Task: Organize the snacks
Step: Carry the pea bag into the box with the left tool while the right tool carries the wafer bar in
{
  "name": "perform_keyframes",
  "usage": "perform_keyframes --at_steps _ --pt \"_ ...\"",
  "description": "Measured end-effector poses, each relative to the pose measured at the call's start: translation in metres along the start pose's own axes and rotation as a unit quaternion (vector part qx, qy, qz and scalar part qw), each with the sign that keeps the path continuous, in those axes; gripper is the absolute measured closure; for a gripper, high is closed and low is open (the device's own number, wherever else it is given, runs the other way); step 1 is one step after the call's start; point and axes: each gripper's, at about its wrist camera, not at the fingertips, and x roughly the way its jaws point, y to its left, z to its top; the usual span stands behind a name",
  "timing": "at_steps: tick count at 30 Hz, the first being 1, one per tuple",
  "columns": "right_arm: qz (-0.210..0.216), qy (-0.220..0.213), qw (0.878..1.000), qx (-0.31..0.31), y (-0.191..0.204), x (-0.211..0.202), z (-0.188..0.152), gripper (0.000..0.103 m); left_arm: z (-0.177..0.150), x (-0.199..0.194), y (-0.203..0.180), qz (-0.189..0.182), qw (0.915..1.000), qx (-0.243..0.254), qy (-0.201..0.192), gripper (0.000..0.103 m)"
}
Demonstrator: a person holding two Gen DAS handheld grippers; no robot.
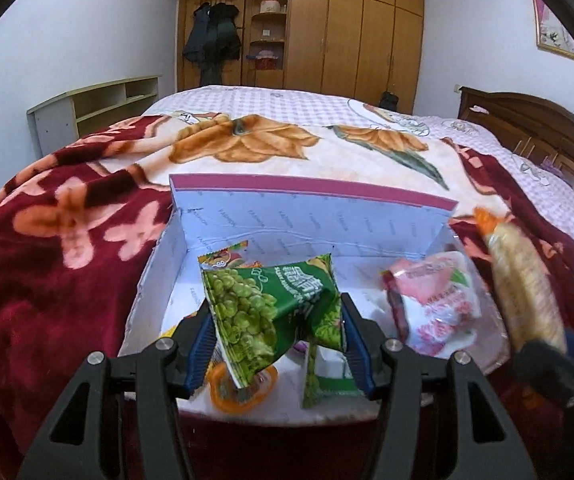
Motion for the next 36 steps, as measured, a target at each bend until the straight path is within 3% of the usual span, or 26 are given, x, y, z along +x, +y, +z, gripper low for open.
perform_keyframes --at_steps 13,25,36 --pt "-0.005 0.009 1.000 0.007 -0.007 0.048 0.030 0.060 -0.011 0.041 0.013 0.012 0.9990 -0.023 0.037 0.043" --pt "-0.016 0.036 0.999 0.009 -0.013 0.093 0.033 0.060 -0.017 0.044 0.008 0.026 0.9992 -0.005 0.029 0.043" --pt "-0.020 0.041 0.999 -0.011 -0.006 0.104 0.031 0.059 -0.017 0.044 0.008 0.025 0.9993 -0.006 0.028 0.043"
